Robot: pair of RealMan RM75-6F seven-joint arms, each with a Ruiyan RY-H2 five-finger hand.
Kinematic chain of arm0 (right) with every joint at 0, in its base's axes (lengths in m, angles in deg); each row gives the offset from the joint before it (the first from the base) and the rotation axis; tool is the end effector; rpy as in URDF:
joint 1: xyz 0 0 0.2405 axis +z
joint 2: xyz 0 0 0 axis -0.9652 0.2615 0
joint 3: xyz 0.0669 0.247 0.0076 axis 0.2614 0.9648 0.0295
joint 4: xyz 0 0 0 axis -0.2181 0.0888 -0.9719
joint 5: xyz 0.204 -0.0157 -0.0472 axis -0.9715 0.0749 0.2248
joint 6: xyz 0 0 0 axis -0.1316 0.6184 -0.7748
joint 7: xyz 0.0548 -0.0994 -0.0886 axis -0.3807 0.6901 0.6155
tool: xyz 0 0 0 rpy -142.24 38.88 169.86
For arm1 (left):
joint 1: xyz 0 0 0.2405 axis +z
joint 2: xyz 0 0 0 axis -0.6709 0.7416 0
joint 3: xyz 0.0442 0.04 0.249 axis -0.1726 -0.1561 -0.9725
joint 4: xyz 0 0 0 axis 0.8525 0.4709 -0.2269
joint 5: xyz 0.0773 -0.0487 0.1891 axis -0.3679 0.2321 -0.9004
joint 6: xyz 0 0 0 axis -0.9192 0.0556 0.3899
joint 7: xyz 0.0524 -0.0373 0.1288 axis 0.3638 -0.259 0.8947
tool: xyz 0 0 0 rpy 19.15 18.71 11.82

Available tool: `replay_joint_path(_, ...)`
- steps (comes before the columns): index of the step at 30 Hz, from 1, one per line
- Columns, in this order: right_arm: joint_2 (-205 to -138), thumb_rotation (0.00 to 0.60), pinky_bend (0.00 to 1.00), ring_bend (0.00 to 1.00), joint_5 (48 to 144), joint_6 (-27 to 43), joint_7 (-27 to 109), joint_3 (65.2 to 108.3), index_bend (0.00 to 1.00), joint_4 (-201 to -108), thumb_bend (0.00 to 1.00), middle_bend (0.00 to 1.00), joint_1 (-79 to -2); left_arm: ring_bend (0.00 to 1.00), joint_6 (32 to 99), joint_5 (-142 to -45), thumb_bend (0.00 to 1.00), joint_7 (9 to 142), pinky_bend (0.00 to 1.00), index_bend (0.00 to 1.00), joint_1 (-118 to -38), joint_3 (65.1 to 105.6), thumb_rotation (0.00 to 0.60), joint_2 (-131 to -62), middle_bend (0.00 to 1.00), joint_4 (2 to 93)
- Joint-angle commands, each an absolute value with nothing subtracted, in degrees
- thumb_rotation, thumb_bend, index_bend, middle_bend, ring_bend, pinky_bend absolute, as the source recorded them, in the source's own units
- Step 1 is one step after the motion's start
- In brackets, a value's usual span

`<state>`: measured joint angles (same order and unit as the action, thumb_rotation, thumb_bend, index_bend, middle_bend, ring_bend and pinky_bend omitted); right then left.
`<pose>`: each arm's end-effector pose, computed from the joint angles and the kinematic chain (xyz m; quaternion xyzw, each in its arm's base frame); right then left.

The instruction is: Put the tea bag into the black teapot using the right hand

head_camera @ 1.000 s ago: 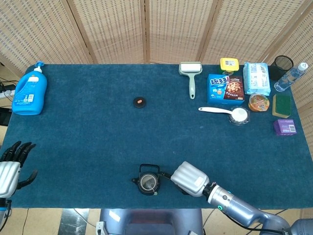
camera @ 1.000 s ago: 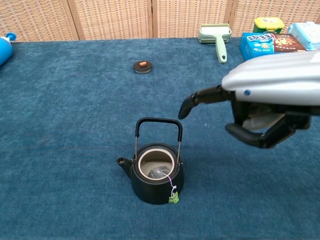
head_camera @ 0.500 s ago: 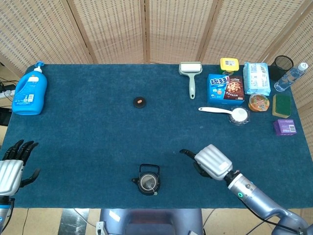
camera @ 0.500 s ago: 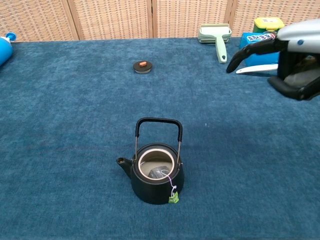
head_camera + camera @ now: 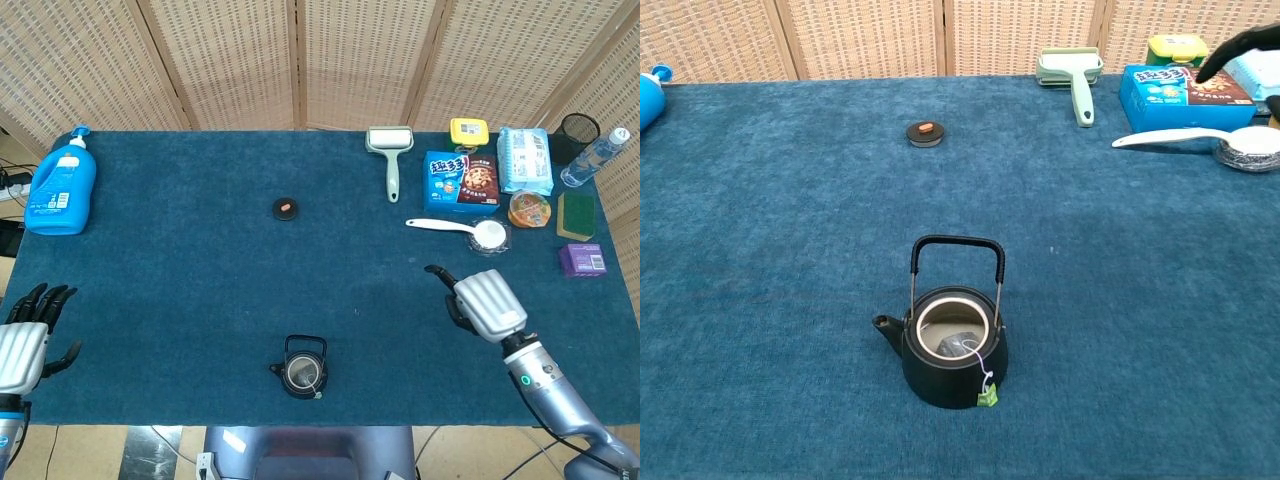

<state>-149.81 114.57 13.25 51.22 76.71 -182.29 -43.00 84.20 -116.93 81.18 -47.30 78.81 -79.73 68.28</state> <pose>-0.1983 -0.2810 0.1179 0.7404 -0.3183 0.3888 0.4466 -0.3086 0.1773 0.1372 -0.6122 -0.3959 -0.3550 0.5852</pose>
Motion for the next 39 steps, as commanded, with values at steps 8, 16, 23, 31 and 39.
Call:
replay_joint_path(8, -153.3, 0.6, 0.75, 0.65, 110.6, 19.2, 50.3, 78.7, 0.18, -176.9, 0.68, 0.52, -49.5, 0.05, 83.5, -116.0, 0.36, 81.1, 0.1, 0.05, -47.4, 78.7, 0.6, -79.4, 0.1, 67.6)
replay_joint_path(16, -156.1, 0.6, 0.4, 0.33, 111.0, 22.6, 47.4, 79.3, 0.11, -172.0, 0.64, 0.27, -53.1, 0.01, 83.5, -115.6, 0.31, 80.0, 0.08, 0.02, -47.1, 78.6, 0.6, -79.1, 0.08, 67.4)
replay_joint_path(23, -157.5, 0.6, 0.29, 0.23, 111.9, 26.0, 44.8, 79.5, 0.09, -168.9, 0.61, 0.22, -56.0, 0.0, 83.4, -116.0, 0.3, 79.4, 0.06, 0.0, -47.0, 78.2, 0.6, -78.6, 0.03, 67.6)
replay_joint_path(31, -157.9, 0.6, 0.28, 0.22, 113.1, 30.3, 44.6, 78.5, 0.09, -167.1, 0.61, 0.22, -60.9, 0.0, 83.8, -116.5, 0.3, 78.9, 0.06, 0.0, -46.6, 77.6, 0.6, -77.6, 0.03, 68.7)
replay_joint_path(39, -158.0, 0.6, 0.28, 0.22, 113.6, 31.7, 43.5, 77.2, 0.1, -166.7, 0.61, 0.23, -64.8, 0.0, 84.7, -116.9, 0.3, 80.3, 0.06, 0.0, -45.4, 76.5, 0.6, -76.9, 0.03, 70.6)
